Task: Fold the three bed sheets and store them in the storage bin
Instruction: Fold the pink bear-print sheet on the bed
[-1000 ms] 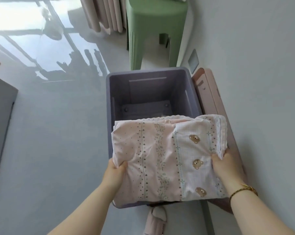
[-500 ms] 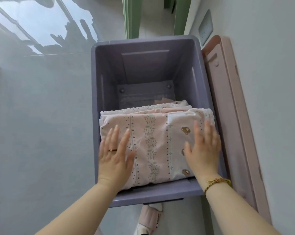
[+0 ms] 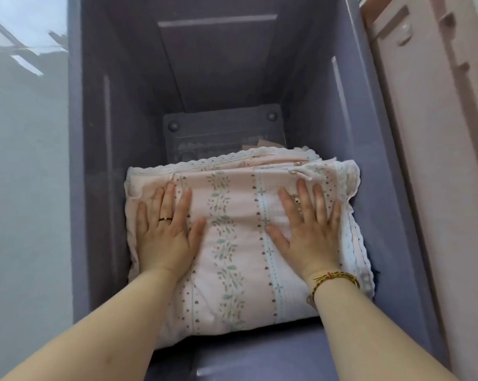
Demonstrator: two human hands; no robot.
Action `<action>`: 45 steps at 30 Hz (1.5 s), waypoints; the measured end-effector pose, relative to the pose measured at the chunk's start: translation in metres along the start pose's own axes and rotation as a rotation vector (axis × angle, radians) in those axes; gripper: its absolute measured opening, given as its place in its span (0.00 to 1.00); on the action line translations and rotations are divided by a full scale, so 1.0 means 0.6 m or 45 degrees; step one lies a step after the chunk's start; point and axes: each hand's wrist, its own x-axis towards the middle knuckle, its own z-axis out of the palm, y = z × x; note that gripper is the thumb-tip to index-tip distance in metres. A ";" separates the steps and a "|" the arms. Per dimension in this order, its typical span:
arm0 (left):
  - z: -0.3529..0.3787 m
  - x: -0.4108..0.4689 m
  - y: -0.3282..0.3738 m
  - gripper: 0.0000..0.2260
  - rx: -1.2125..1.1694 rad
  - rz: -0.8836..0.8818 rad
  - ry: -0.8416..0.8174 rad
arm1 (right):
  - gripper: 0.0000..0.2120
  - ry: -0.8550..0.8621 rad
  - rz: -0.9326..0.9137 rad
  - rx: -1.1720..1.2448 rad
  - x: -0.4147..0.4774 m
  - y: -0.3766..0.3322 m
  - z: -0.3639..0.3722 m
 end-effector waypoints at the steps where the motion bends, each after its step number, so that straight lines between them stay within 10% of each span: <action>1: 0.016 0.004 -0.003 0.31 -0.020 0.004 0.012 | 0.32 0.012 0.012 0.018 0.005 -0.001 0.016; 19: 0.124 0.039 -0.025 0.23 -0.103 -0.001 0.227 | 0.28 0.336 -0.004 0.055 0.050 0.007 0.149; 33: -0.044 -0.021 -0.022 0.26 0.324 0.067 -0.469 | 0.29 -0.727 0.088 0.077 0.002 -0.010 -0.087; 39: -0.177 -0.099 -0.024 0.15 0.360 0.220 -0.624 | 0.23 -0.710 0.181 0.106 -0.041 -0.052 -0.231; 45: -0.374 -0.186 -0.093 0.16 -0.365 -0.098 -0.532 | 0.16 -0.651 0.157 0.301 -0.096 -0.196 -0.382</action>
